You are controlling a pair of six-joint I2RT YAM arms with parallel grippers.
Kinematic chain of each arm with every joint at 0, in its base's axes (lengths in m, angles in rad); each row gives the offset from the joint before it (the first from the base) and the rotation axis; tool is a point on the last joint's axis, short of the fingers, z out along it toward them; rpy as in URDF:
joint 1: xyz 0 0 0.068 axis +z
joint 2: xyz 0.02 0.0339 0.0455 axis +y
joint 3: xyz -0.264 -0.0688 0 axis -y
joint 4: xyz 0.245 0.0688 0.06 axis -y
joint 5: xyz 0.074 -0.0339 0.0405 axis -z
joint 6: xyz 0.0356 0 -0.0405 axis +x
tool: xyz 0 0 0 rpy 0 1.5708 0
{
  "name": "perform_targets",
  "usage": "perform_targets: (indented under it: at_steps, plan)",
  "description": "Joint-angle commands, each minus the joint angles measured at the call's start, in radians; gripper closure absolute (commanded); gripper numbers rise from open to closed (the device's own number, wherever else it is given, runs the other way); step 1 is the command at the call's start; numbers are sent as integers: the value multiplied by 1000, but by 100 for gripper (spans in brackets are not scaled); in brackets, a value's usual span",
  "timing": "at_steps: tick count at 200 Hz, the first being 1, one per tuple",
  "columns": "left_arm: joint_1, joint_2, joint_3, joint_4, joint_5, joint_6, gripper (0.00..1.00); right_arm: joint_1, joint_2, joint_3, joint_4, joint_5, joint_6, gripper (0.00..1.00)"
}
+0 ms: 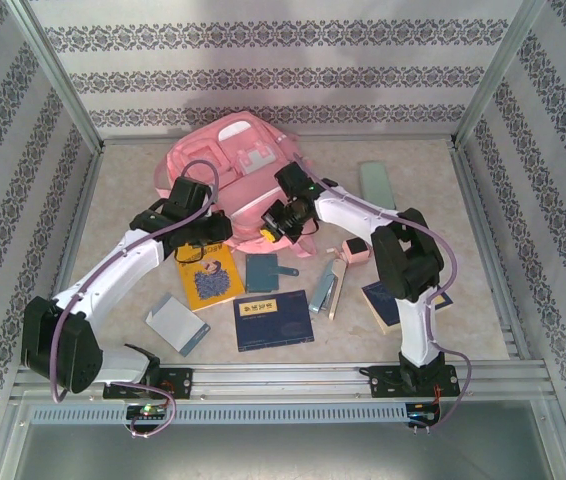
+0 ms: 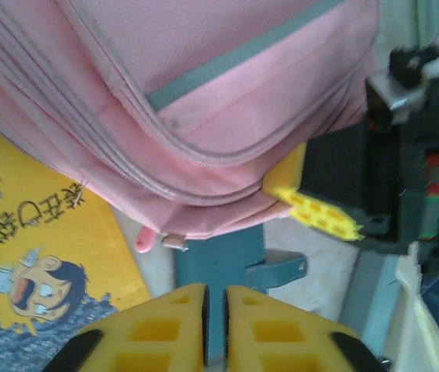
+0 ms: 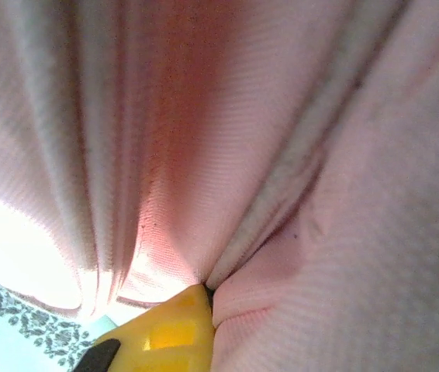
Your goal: Pack the student bag
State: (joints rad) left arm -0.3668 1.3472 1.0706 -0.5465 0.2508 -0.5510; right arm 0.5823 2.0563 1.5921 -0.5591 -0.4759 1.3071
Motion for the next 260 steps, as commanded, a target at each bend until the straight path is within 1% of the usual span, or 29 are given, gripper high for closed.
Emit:
perform_targets:
  at_steps: [1,12,26,47,64,81,92,125,141,173,185,193,213,260]
  plan:
    - [6,-15,-20,-59,-11,36,69,-19,-22,84,1,0,-6,100]
    - [14,-9,-30,-57,-1,33,61,-33,-42,90,2,-9,12,100]
    - [28,1,-33,-57,10,31,54,-51,-59,108,4,-34,31,100]
    - [47,7,-24,-46,22,39,46,-65,-67,168,-8,-81,36,100]
    - [53,26,0,-43,36,64,43,-67,-57,228,-2,-145,38,100]
    - [53,55,26,-48,52,85,43,-65,-47,295,-43,-162,17,100]
    - [56,68,40,-51,46,91,46,-64,-42,325,-73,-165,2,100]
    - [82,53,44,-40,23,70,48,-62,-43,306,-119,-183,-38,100]
    - [99,46,37,-35,36,64,49,-62,-44,268,-146,-168,-77,97]
    - [105,40,22,-39,61,57,50,-61,-41,126,-108,-161,-91,91]
    - [105,39,13,-40,71,56,50,-59,-33,95,-95,-158,-91,85]
    - [105,37,6,-40,76,55,51,-58,-22,91,-100,-155,-99,80]
    - [105,33,-8,-38,79,54,52,-56,3,88,-106,-155,-103,75]
    - [105,33,-29,-33,88,46,52,-61,36,106,-106,-144,-101,72]
